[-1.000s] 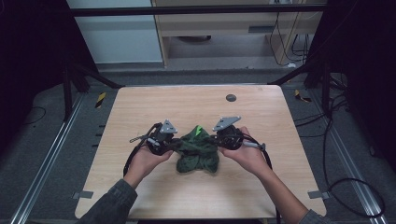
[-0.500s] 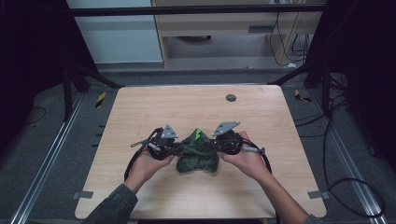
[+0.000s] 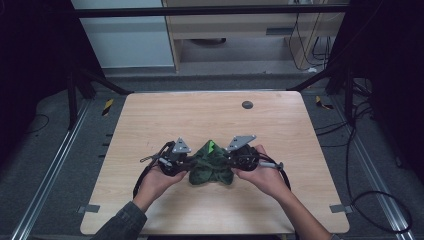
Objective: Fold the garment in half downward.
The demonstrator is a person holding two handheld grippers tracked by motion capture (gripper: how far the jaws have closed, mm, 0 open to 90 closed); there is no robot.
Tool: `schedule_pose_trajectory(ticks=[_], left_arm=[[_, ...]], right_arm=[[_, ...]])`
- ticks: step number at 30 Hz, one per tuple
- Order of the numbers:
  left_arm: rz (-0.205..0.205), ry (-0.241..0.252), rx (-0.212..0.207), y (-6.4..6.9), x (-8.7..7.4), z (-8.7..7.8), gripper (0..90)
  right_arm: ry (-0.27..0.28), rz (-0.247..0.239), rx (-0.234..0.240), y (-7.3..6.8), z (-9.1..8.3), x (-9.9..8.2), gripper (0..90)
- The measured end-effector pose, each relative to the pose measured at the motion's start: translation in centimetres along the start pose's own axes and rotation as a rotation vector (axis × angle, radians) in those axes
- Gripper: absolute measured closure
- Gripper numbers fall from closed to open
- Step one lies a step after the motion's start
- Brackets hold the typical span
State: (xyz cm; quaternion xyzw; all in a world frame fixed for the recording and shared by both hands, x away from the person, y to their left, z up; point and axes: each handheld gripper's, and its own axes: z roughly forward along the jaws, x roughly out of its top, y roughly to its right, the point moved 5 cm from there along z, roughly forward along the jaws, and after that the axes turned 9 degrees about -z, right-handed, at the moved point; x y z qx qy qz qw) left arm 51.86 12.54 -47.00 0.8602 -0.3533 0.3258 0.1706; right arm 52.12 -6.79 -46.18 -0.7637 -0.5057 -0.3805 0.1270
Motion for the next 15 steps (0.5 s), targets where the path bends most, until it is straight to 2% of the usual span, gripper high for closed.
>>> schedule_pose_trajectory(ticks=[15], left_arm=[[-0.008, -0.003, -0.011, 0.5, -1.4, 0.1, 75.7]], right_arm=[[0.003, 0.017, 0.008, -1.2, 0.0, -1.3, 69.2]])
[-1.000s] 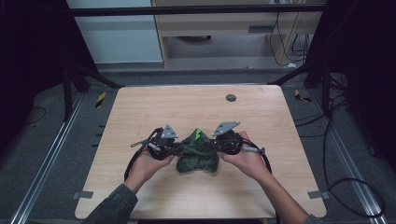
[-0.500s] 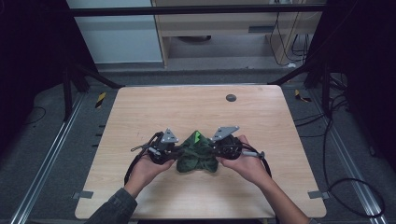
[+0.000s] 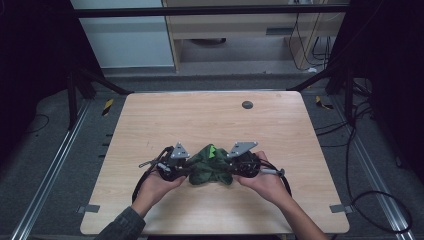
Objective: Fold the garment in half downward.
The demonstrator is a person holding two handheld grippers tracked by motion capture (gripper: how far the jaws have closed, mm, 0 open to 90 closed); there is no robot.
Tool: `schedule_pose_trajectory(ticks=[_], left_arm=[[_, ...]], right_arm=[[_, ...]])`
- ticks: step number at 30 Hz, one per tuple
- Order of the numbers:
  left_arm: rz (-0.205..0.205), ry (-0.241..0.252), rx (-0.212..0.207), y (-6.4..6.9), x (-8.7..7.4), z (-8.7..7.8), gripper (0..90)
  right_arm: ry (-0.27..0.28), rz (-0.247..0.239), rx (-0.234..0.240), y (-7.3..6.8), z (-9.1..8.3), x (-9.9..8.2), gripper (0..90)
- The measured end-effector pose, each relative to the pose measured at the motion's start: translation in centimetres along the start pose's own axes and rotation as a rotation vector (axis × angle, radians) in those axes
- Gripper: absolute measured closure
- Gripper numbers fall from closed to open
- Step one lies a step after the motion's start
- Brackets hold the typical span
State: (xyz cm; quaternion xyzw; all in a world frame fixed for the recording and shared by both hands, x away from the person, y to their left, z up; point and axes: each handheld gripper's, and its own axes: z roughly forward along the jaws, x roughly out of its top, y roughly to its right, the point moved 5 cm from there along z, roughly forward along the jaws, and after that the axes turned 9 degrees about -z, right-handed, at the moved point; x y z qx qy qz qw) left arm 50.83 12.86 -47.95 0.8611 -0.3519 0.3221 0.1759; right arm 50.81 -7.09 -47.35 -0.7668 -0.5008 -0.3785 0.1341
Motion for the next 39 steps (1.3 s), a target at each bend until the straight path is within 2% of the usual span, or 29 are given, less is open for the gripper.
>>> schedule_pose_trajectory(ticks=[12, 30, 39], left_arm=[[0.000, 0.003, -0.002, 0.3, -0.7, -0.1, 74.6], [0.007, 0.013, 0.001, 0.7, -1.1, -0.7, 72.8], [0.002, 0.023, -0.003, 1.0, -1.7, -1.0, 71.4]], right_arm=[[0.001, 0.010, 0.006, -0.8, -0.3, -0.6, 63.9], [0.007, 0.005, 0.011, -1.5, -0.8, -0.8, 62.7], [0.012, 0.000, 0.020, -2.3, -1.0, -1.0, 62.4]])
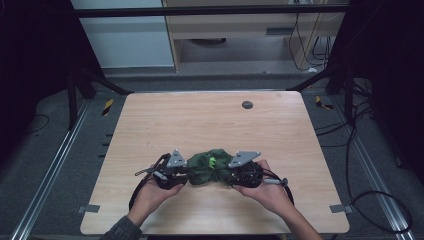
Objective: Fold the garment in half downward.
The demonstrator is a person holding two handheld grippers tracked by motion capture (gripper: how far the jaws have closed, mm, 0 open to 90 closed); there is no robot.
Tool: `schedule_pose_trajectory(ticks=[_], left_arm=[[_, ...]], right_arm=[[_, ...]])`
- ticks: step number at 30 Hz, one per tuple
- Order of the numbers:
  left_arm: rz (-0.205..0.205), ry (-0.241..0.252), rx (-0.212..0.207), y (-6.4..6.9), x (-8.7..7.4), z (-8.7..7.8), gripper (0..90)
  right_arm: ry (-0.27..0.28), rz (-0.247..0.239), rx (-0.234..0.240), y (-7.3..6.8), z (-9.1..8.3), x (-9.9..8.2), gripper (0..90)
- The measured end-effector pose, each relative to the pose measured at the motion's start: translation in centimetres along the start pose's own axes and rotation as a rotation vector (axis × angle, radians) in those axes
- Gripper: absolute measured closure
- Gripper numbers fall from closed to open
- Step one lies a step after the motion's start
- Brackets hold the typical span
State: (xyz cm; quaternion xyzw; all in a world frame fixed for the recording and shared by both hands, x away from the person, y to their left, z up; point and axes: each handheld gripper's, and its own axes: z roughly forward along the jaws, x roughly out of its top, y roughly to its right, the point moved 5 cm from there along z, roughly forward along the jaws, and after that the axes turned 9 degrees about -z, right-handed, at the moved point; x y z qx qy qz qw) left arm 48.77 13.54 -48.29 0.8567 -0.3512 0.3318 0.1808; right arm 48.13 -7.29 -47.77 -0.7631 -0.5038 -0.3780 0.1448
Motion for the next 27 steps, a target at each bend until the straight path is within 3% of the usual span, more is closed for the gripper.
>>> schedule_pose_trajectory(ticks=[21, 27], left_arm=[[0.009, 0.009, 0.009, 0.31, -0.34, -0.23, 69.4], [0.006, 0.004, 0.026, -0.20, -0.60, -0.08, 69.1]], right_arm=[[-0.009, 0.002, 0.011, -0.44, -0.13, -0.48, 60.7], [-0.014, 0.002, 0.012, -0.49, -0.01, -0.67, 59.9]])
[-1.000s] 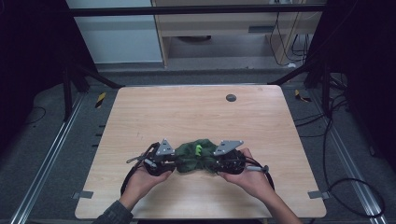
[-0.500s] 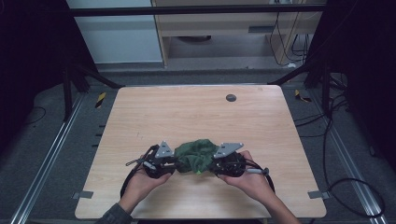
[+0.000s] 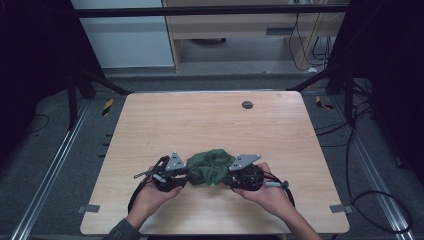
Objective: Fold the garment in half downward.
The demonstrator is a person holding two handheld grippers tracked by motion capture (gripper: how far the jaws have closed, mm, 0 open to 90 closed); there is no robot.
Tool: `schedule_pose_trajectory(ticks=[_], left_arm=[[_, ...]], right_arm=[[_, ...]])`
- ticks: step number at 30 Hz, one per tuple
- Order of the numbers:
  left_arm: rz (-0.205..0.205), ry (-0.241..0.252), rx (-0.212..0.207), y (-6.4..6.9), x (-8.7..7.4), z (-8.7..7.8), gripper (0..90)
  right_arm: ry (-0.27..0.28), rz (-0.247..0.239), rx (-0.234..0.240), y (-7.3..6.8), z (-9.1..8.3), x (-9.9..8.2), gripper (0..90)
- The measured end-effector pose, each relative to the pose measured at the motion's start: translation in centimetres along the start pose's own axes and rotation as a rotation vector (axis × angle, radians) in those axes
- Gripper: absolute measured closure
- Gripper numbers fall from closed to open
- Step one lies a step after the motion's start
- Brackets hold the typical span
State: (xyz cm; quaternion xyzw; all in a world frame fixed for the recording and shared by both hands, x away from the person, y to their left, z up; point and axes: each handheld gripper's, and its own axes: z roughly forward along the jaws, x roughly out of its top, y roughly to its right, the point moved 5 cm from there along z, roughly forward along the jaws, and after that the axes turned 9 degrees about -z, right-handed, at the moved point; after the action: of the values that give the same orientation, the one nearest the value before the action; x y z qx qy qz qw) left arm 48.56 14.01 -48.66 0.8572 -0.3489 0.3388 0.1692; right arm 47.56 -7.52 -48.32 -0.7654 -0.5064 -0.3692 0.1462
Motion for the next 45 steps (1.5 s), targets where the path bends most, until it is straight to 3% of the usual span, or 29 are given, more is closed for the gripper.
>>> schedule_pose_trajectory(ticks=[29, 45], left_arm=[[-0.019, -0.003, 0.043, -1.6, -0.8, 0.3, 67.0], [-0.013, 0.002, 0.052, -1.5, -0.9, -0.3, 57.8]], right_arm=[[-0.036, 0.014, 0.013, -0.2, 0.8, -1.3, 55.0], [-0.044, 0.036, -0.006, 0.0, 0.3, -1.9, 38.8]])
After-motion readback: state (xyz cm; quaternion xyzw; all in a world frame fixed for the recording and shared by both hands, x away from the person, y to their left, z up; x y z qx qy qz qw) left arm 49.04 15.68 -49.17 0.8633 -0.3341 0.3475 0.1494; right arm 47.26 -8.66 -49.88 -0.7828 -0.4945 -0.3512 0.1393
